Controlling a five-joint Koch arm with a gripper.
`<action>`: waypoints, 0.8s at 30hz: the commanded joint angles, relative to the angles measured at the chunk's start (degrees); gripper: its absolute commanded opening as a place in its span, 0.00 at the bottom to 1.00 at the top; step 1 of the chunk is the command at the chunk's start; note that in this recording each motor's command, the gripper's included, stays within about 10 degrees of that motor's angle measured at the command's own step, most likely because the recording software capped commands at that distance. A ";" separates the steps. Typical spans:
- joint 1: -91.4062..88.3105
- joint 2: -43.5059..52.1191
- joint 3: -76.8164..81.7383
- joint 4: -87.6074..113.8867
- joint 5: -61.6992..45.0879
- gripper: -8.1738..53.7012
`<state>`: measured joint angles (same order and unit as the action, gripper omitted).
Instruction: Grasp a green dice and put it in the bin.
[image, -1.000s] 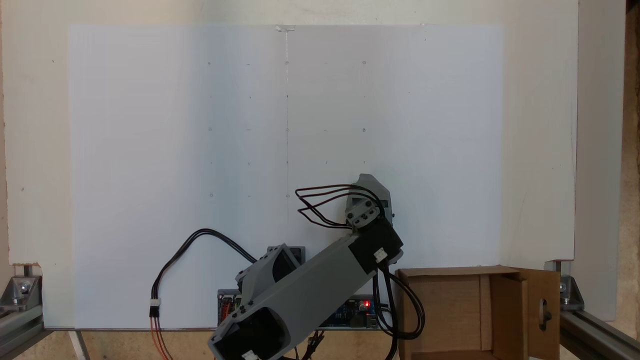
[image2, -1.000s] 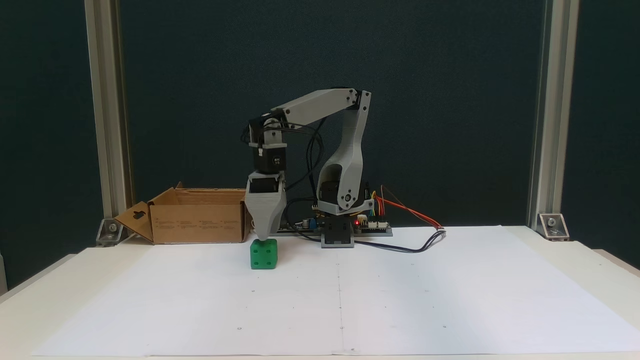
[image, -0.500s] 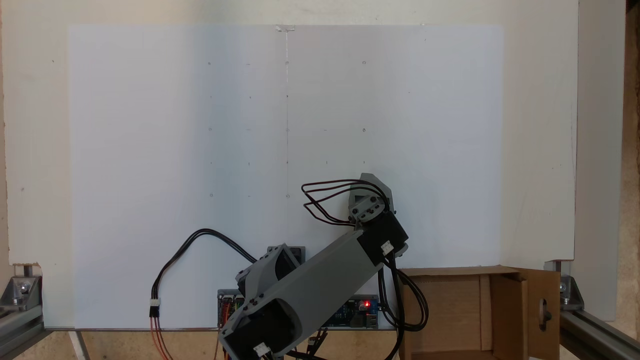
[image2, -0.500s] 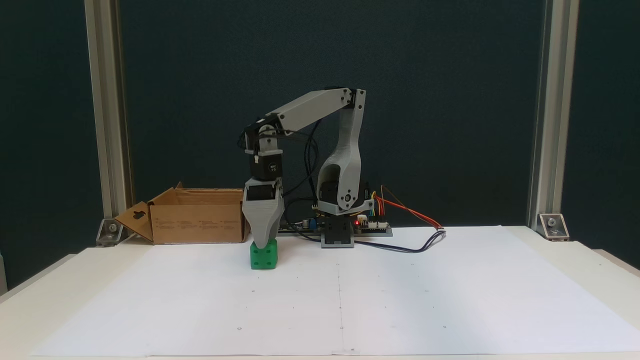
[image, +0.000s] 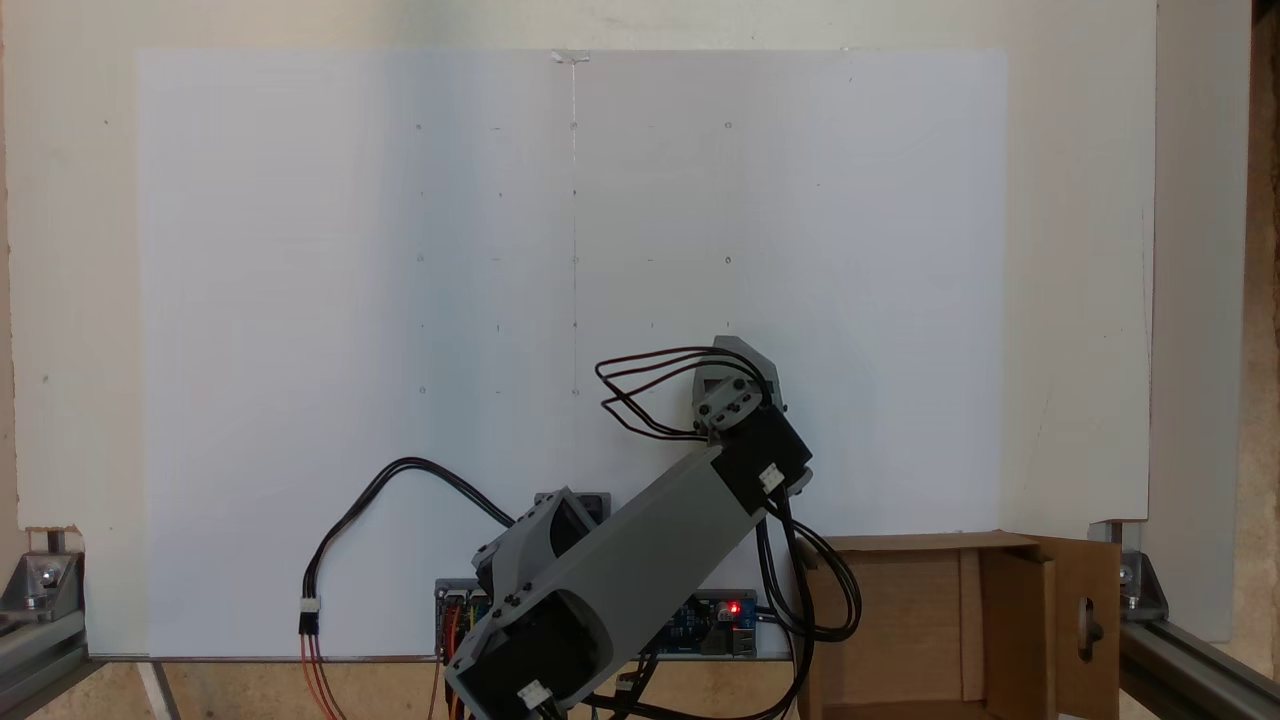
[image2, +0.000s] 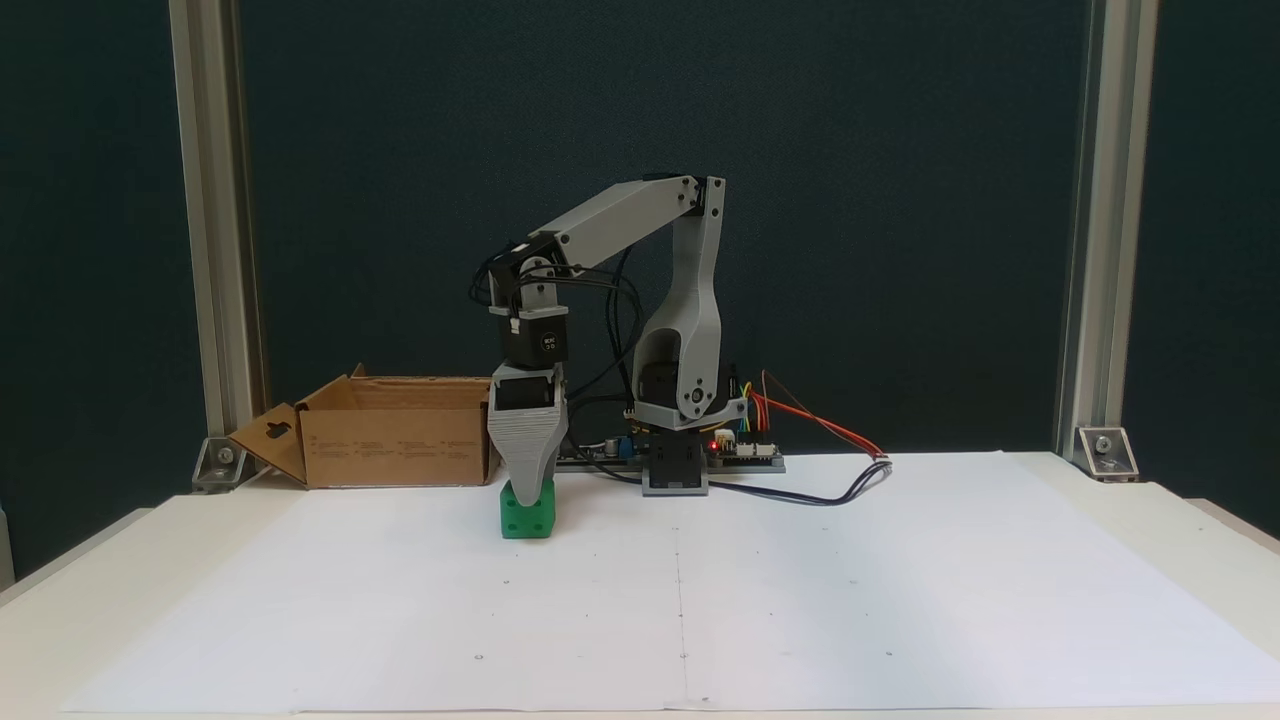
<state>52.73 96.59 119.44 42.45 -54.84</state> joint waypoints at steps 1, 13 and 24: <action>-0.62 0.26 -0.97 -0.18 -1.32 0.82; -0.26 -0.26 -0.97 -0.26 7.91 0.80; -0.79 -0.53 -0.97 -2.81 10.37 0.81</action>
<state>52.03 95.98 119.44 40.25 -47.46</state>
